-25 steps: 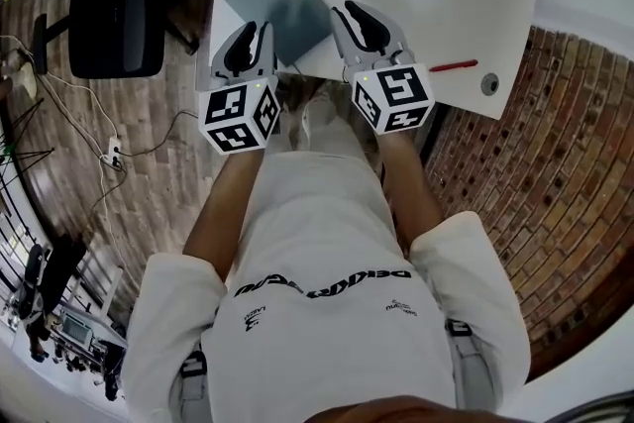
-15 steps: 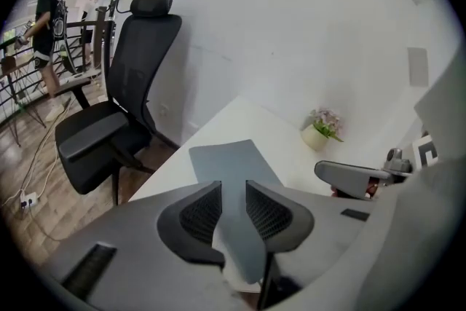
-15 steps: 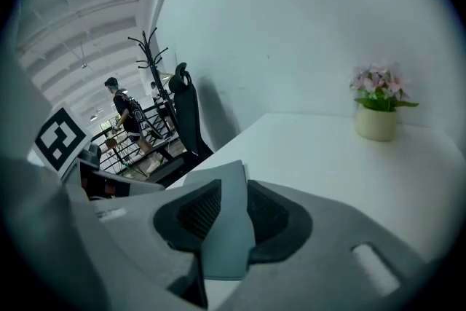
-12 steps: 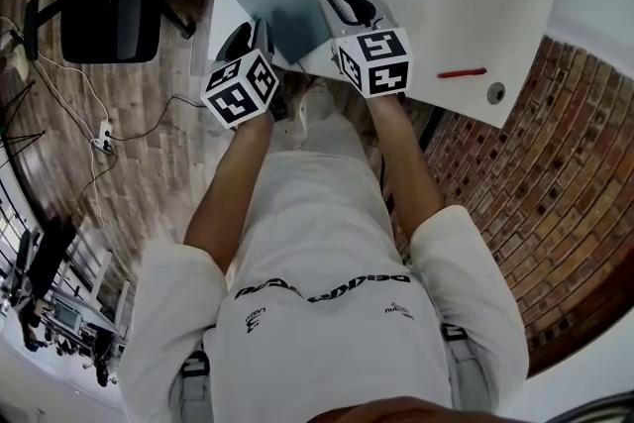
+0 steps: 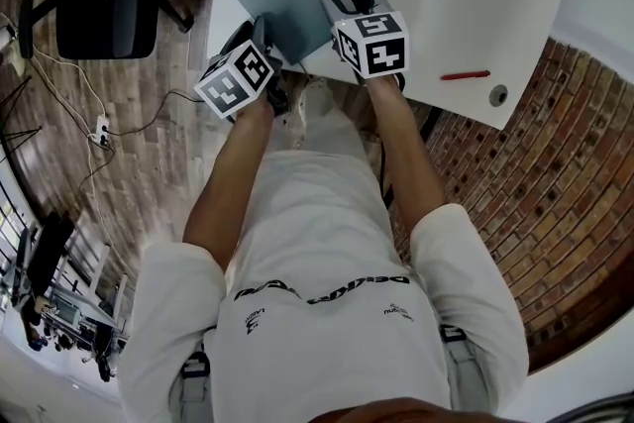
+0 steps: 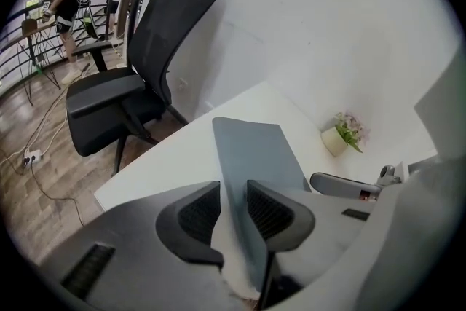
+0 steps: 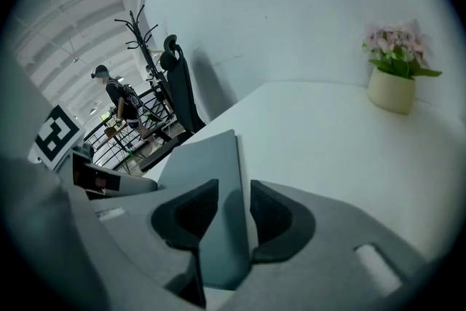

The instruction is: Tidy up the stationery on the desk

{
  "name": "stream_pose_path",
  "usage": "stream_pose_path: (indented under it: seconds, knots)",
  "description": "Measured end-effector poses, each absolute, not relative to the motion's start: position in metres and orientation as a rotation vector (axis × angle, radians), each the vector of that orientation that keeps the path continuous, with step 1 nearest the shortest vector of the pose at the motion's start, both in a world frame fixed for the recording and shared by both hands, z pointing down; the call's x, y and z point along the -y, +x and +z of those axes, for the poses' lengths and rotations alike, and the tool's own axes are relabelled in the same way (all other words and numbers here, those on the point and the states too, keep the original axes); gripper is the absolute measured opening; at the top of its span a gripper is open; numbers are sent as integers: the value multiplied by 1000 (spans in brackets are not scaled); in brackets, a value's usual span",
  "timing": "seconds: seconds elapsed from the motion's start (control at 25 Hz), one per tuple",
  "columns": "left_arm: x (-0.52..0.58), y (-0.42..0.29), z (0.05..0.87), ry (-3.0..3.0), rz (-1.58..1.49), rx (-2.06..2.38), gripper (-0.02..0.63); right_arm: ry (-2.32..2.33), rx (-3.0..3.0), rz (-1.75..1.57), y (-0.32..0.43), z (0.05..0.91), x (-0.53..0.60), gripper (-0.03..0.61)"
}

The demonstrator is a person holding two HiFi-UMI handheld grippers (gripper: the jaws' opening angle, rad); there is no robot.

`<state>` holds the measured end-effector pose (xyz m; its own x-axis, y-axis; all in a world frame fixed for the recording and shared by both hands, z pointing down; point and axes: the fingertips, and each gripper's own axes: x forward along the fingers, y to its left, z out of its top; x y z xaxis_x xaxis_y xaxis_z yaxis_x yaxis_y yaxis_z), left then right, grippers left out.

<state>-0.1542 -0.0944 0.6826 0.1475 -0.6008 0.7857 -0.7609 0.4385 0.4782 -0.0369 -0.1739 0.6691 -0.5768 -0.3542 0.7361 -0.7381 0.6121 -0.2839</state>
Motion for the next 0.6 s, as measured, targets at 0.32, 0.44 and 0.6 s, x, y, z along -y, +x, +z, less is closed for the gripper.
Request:
stream_pose_path:
  seconds: [0.32, 0.44, 0.6]
  knots:
    - [95, -149, 693, 1217, 102, 1481, 112, 797, 2163, 866, -41, 688, 165, 138]
    - [97, -147, 693, 1219, 87, 1459, 112, 789, 2153, 876, -42, 690, 164, 138]
    - [100, -144, 693, 1230, 109, 1447, 111, 800, 2142, 867, -41, 690, 166, 134]
